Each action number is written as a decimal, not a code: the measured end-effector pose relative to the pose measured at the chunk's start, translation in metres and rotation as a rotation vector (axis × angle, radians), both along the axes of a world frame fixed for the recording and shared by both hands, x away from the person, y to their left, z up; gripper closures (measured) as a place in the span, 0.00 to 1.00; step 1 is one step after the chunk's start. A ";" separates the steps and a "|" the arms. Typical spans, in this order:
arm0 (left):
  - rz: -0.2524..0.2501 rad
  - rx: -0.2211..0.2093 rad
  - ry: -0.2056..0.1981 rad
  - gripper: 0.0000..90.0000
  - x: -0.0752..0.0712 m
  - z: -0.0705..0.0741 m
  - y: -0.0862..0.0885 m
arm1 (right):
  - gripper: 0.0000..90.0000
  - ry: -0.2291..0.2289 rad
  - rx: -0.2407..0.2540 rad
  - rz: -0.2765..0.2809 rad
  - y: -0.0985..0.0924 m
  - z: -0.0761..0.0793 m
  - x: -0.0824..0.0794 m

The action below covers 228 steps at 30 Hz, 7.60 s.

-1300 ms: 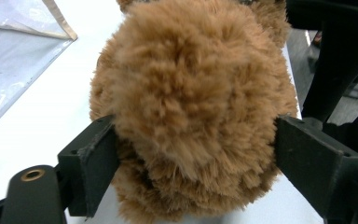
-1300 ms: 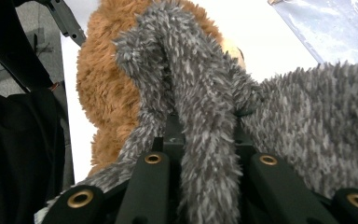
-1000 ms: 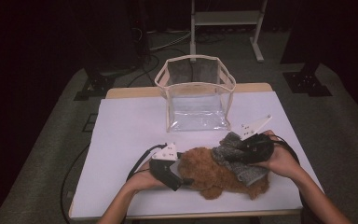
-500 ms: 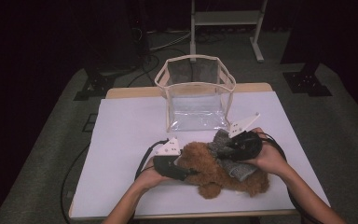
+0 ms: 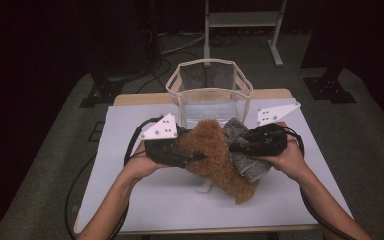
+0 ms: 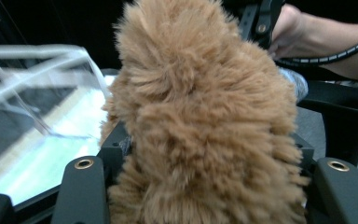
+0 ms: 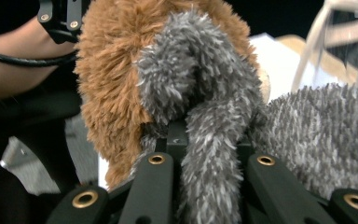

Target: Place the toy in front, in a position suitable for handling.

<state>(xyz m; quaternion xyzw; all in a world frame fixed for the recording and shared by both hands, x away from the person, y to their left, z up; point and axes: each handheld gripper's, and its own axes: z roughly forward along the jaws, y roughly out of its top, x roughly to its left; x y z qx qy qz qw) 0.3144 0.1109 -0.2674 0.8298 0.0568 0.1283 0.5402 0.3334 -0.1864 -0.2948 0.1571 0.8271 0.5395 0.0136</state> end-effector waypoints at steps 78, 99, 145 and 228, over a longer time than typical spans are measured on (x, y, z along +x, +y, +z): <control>-0.131 0.068 0.097 0.35 0.011 -0.021 -0.075 | 0.84 -0.032 -0.241 0.002 -0.042 0.061 -0.010; -0.127 0.055 0.075 0.40 0.004 -0.017 -0.076 | 0.84 -0.055 -0.269 0.017 -0.031 0.085 -0.008; -0.069 0.110 0.084 0.30 0.007 -0.012 -0.049 | 0.83 -0.042 -0.183 0.016 -0.041 0.073 -0.009; 0.116 0.324 0.110 0.25 -0.013 -0.091 0.067 | 0.81 0.110 -0.218 0.040 0.013 -0.072 0.024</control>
